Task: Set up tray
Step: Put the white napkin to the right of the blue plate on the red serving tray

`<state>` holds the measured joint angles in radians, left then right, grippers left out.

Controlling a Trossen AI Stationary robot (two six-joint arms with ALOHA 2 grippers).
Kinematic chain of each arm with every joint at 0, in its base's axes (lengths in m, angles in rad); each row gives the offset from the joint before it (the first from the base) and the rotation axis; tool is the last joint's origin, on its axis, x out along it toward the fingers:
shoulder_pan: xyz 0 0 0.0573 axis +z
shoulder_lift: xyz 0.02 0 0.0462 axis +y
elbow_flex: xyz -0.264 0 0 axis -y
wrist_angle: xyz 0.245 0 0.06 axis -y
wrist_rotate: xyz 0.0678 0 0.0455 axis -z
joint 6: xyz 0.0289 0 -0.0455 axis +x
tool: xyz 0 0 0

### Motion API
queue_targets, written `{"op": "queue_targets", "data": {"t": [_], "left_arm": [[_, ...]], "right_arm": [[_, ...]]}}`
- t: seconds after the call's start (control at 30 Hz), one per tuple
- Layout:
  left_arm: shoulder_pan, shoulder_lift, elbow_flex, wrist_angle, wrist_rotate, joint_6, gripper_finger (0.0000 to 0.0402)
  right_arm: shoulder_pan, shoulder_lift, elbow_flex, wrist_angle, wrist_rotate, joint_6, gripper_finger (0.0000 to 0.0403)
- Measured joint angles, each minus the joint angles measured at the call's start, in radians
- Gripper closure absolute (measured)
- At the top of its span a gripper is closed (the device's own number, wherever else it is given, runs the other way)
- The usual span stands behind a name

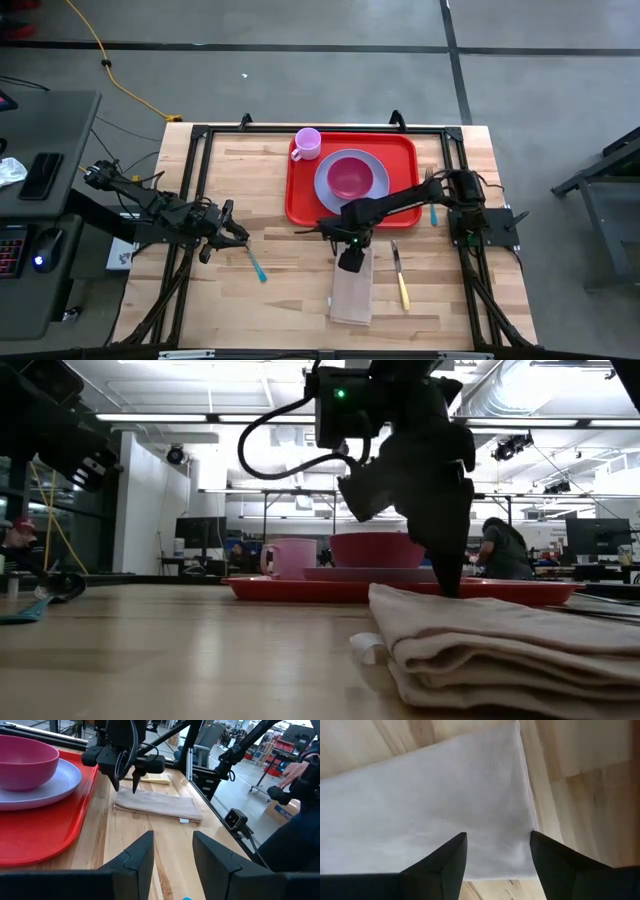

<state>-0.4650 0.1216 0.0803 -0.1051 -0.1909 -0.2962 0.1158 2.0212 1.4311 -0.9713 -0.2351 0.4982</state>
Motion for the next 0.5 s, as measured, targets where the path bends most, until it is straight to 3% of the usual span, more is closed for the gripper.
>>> {"op": "queue_targets", "data": {"t": [0.27, 0.5], "left_arm": [[0.000, 0.000, 0.000, 0.000, 0.000, 0.000, 0.0236], [0.000, 0.000, 0.000, 0.000, 0.000, 0.000, 0.0236]], "right_arm": [[0.000, -0.002, 0.017, -0.047, 0.125, -0.033, 0.0207], [0.001, -0.002, -0.022, -0.001, 0.129, -0.035, 0.0206]]}}
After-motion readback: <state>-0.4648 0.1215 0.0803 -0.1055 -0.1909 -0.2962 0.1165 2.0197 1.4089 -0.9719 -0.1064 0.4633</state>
